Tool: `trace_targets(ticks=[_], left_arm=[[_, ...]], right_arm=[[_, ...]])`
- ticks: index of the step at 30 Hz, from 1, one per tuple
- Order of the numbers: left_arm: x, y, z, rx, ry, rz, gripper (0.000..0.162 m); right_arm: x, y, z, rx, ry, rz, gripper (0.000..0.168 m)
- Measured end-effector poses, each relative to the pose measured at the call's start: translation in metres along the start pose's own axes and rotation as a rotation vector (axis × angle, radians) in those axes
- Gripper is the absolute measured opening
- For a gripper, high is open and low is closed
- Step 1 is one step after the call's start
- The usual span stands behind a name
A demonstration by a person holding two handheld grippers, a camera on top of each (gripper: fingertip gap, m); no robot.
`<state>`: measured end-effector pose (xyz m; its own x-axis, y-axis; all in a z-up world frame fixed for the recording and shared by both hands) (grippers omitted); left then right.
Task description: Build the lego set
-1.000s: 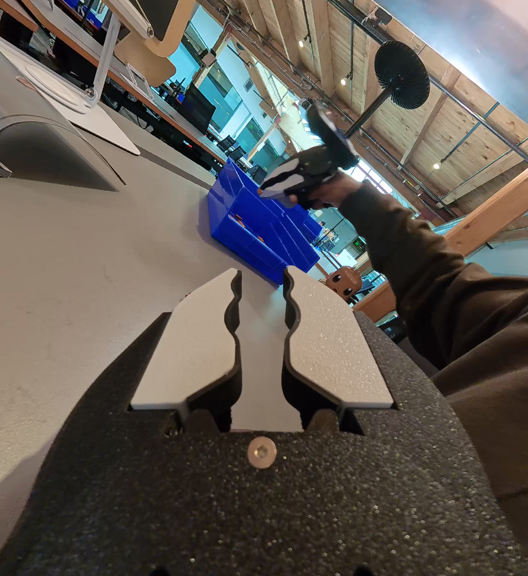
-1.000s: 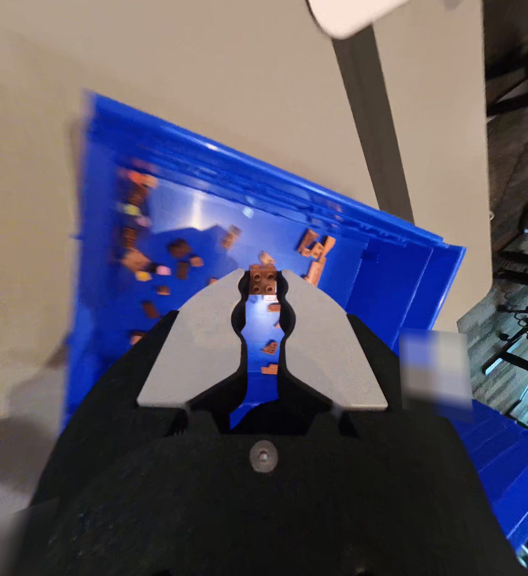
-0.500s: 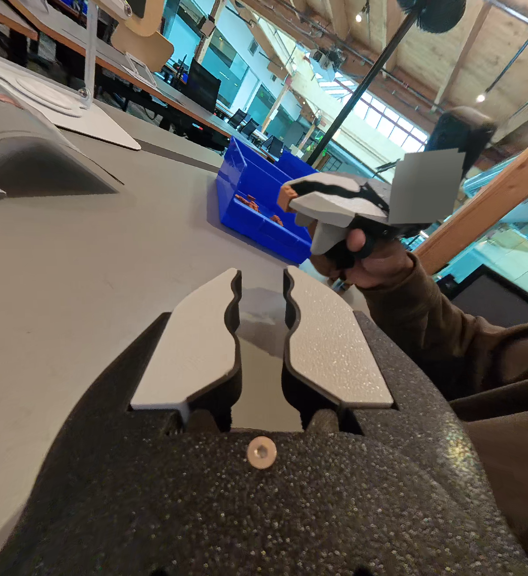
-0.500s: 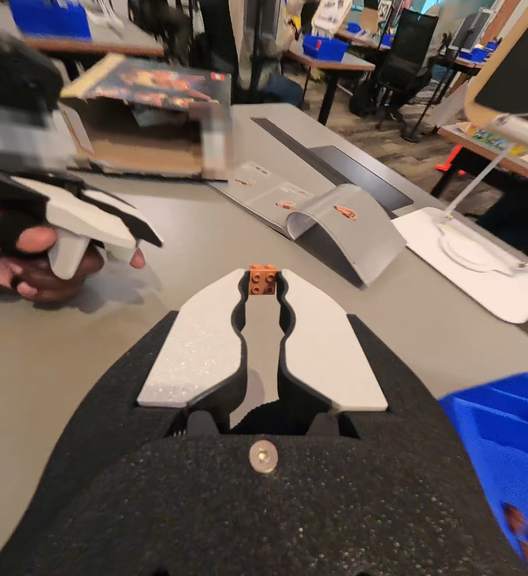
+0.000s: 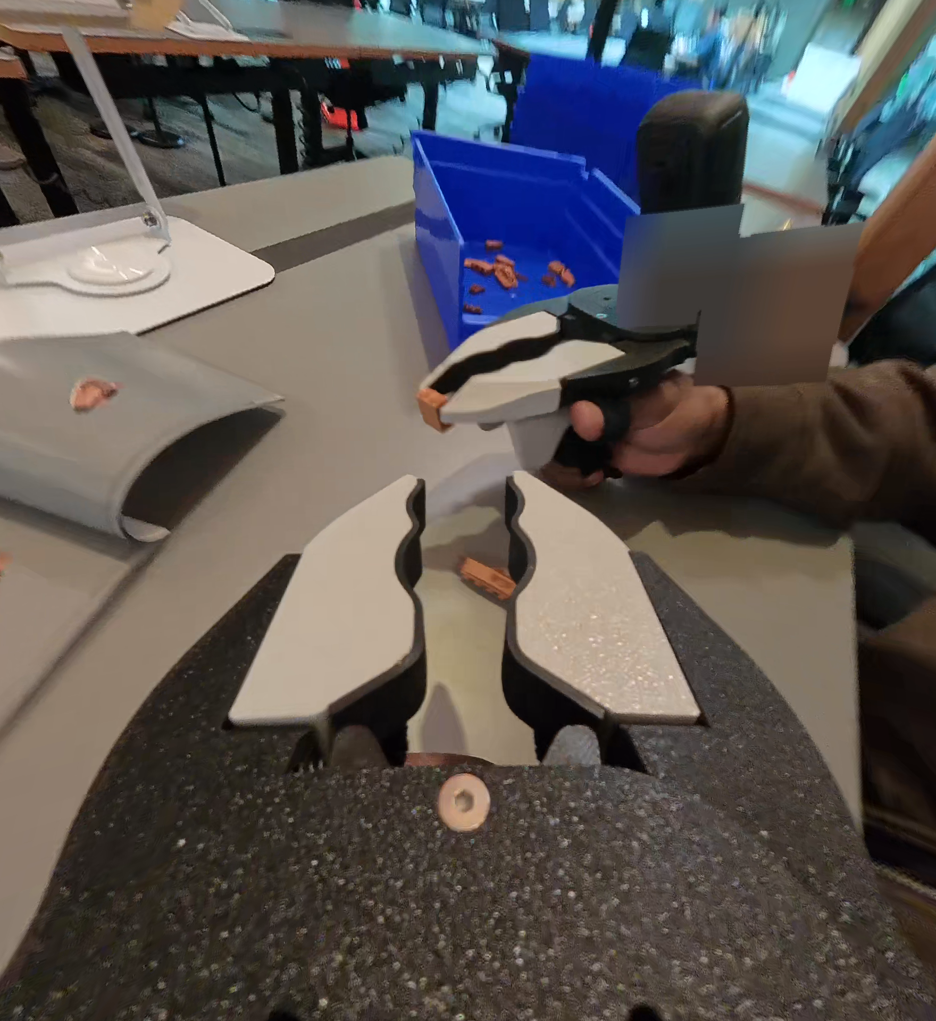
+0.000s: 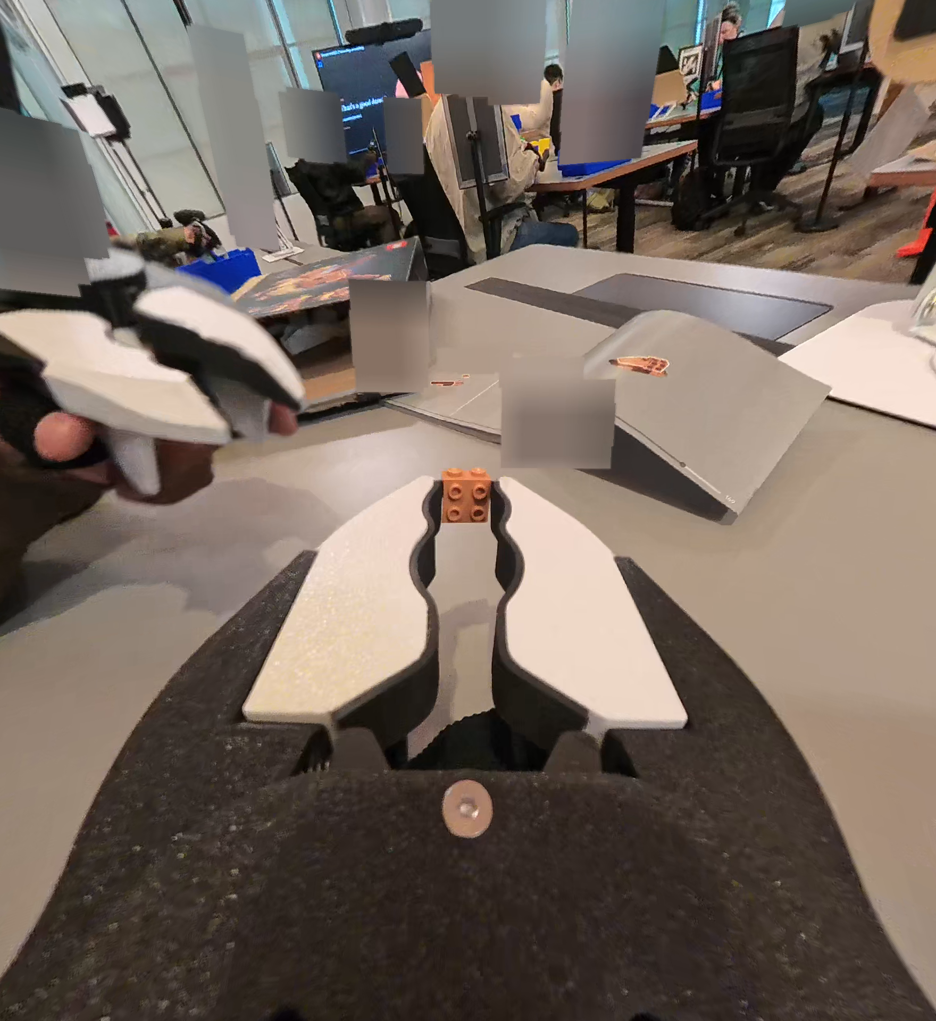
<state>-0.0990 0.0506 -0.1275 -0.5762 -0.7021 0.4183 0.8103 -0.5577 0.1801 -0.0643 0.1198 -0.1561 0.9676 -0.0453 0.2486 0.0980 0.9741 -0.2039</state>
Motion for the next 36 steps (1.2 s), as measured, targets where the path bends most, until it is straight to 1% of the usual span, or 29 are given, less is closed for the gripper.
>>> trace_targets(ticks=[3, 6, 8, 9, 11, 14, 20, 26, 31, 36], left_arm=[[-0.021, -0.02, 0.01, -0.114, -0.05, -0.027, 0.031], [-0.044, -0.032, 0.008, -0.165, -0.016, -0.071, 0.036], [-0.054, -0.032, 0.004, -0.178, 0.051, -0.087, 0.037], [-0.058, -0.029, 0.001, -0.177, 0.062, -0.085, 0.038], [-0.063, -0.017, -0.007, -0.252, 0.042, -0.104, 0.04], [-0.066, -0.008, -0.016, -0.359, 0.044, -0.076, 0.041], [-0.065, -0.002, -0.01, -0.409, 0.086, -0.038, 0.039], [-0.067, 0.005, -0.012, -0.481, 0.08, -0.019, 0.037], [-0.068, 0.009, -0.013, -0.531, 0.082, -0.002, 0.025], [-0.067, 0.009, -0.014, -0.568, 0.081, 0.018, 0.023]], right_arm=[[-0.002, 0.0, -0.009, -0.025, -0.02, 0.023, 0.016], [0.003, -0.004, -0.009, -0.018, -0.009, 0.039, 0.016], [0.006, -0.006, -0.01, -0.028, -0.006, 0.056, 0.016], [0.007, -0.008, -0.011, -0.035, -0.007, 0.067, 0.016], [0.008, -0.011, -0.012, -0.053, -0.012, 0.087, 0.016], [0.011, -0.015, -0.013, -0.065, -0.01, 0.107, 0.016], [0.013, -0.018, -0.014, -0.081, -0.015, 0.125, 0.016], [0.012, -0.022, -0.016, -0.084, -0.024, 0.143, 0.016], [0.012, -0.021, -0.016, -0.096, -0.025, 0.144, 0.016], [0.012, -0.022, -0.017, -0.109, -0.034, 0.164, 0.016]])
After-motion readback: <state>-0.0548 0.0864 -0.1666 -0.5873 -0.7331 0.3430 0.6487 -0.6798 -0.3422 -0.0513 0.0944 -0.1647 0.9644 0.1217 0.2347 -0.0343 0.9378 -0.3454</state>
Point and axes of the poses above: each gripper's, where its closed fingertips meet, x back along the fingers, z out of its top, y = z × x across the jaws, the point moved 1 cm from there along x, back along the fingers, and after that the axes turned 6 degrees about -y, right-handed, at the moved point
